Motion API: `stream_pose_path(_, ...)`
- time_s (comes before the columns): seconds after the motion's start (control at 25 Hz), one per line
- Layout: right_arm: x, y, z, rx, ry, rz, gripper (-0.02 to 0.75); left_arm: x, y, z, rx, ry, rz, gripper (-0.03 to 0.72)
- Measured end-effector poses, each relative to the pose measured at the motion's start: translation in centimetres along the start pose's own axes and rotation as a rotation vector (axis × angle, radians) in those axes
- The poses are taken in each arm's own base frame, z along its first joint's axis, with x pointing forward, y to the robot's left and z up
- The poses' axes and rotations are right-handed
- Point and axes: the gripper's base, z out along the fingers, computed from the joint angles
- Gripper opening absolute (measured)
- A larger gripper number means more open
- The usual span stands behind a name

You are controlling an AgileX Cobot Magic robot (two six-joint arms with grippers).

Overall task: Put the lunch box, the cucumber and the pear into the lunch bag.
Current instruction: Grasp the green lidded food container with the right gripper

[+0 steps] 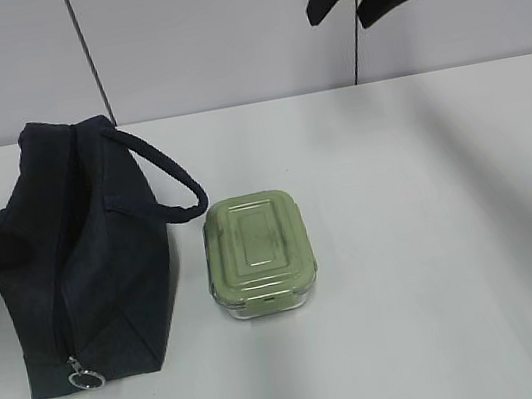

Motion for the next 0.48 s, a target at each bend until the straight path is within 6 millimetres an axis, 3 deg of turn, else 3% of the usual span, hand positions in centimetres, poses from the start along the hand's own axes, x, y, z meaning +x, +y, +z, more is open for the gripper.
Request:
stream_pose_path(0.24,3.0,-2.4,1.9,-0.137,0.098,0.061,0.554,0.0,0.0,0.0,0.001,0.001,0.0,-0.018)
stream_pose_path(0.48,7.0,-2.7,4.2,-0.266,0.19,0.052,0.554,0.0,0.0,0.0,0.001,0.001,0.0,-0.018)
